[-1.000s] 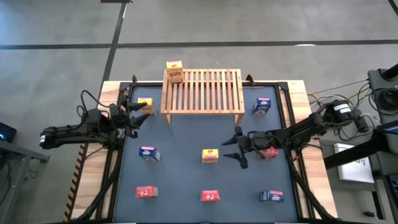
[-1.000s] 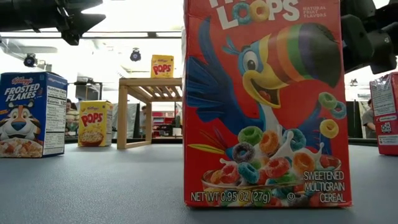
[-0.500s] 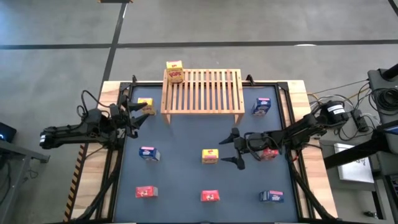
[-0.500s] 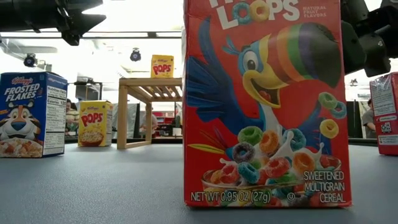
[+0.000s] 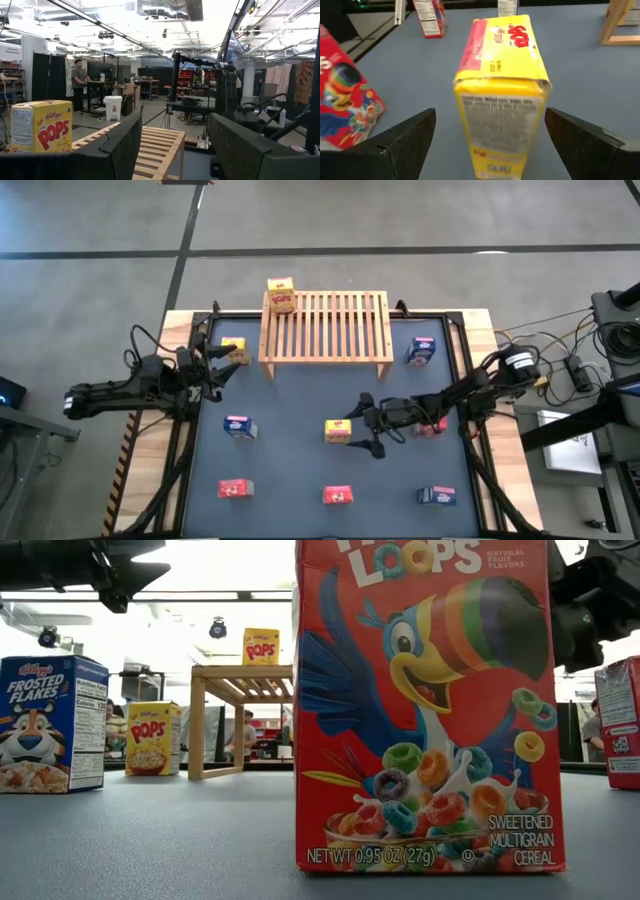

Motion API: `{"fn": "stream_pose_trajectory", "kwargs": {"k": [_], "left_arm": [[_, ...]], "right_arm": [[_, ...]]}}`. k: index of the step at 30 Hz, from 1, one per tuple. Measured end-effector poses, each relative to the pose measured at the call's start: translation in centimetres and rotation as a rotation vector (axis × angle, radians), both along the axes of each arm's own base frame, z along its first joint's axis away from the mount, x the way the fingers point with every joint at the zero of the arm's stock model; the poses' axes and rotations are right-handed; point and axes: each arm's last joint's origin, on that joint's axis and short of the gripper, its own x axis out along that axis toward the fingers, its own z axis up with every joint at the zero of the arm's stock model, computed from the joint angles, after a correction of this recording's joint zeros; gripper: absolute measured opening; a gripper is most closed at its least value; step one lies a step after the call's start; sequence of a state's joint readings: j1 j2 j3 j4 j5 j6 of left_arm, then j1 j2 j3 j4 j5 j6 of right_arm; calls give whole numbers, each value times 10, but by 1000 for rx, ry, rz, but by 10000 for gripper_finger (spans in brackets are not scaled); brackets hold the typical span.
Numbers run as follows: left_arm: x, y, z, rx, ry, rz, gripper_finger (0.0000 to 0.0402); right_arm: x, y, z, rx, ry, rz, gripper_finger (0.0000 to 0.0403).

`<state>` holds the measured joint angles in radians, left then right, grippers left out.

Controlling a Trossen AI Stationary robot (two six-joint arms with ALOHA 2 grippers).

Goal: Stack cereal on shelf
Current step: Put the bottom yellow cereal box aligned with the other yellow cereal box on the shelf

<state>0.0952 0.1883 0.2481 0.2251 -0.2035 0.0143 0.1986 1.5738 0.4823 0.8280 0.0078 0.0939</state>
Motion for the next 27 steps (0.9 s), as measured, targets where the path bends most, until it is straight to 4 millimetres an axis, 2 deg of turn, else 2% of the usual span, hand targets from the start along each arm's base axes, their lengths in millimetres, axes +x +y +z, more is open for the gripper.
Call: {"fn": "stream_pose_trajectory", "kwargs": {"k": [6, 19, 27], "left_arm": [[1, 0, -1, -1, 6, 0, 215], [1, 0, -1, -1, 7, -1, 215], [1, 0, -1, -1, 9, -1, 215]], "right_arm": [[10, 2, -10, -7, 37, -2, 348], [13, 0, -10, -9, 62, -1, 229], [12, -3, -6, -23, 60, -3, 184]]}}
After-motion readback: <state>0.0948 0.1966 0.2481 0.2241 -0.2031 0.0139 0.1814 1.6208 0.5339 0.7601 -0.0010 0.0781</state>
